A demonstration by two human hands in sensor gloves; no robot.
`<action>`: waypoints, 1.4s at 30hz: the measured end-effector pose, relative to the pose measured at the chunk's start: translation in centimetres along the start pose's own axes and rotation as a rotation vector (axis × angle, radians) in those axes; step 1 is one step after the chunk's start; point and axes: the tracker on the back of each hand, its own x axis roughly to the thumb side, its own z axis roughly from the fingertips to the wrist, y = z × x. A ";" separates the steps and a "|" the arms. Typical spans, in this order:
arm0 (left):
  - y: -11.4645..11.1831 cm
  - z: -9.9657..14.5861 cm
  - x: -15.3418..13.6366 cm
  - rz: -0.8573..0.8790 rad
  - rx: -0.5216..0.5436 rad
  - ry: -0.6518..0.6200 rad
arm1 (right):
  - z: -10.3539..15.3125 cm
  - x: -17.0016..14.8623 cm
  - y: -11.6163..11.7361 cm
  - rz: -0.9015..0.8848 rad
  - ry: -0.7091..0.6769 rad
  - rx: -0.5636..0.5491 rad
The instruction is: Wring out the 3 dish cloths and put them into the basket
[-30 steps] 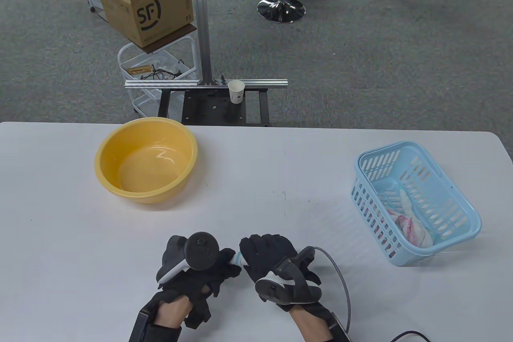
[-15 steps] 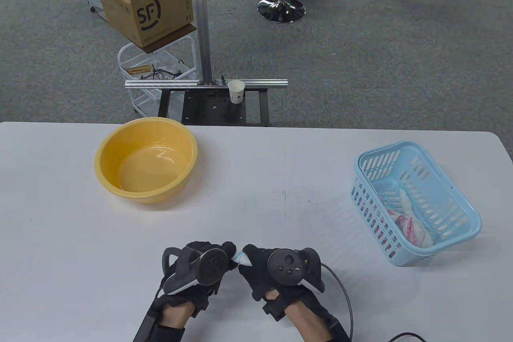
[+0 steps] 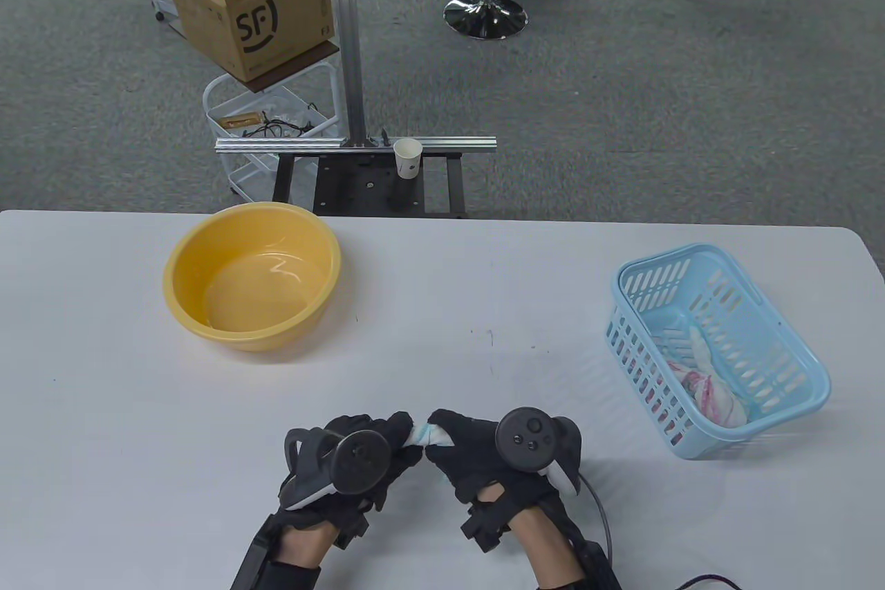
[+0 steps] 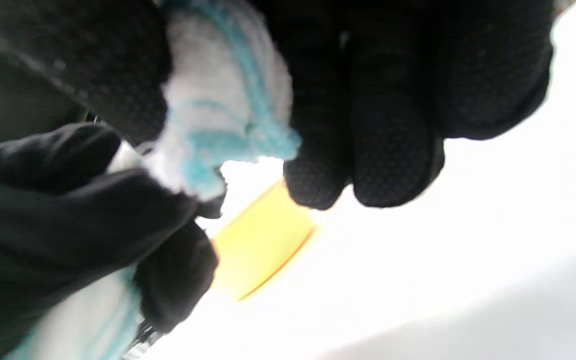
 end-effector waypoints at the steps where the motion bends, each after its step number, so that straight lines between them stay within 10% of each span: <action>1: 0.0 0.0 -0.1 0.014 -0.006 0.002 | 0.0 0.0 -0.4 0.064 -0.018 -0.022; 12: 1.2 0.9 -2.0 0.072 0.097 0.064 | 0.7 -0.4 -5.2 0.198 -0.033 -0.331; 24: 0.1 0.6 -3.6 0.148 0.073 0.113 | 2.6 -2.4 -17.3 0.172 0.318 -0.708; 42: 0.0 0.7 -3.6 0.183 0.051 0.119 | 7.5 -11.9 -20.4 0.254 0.981 -0.672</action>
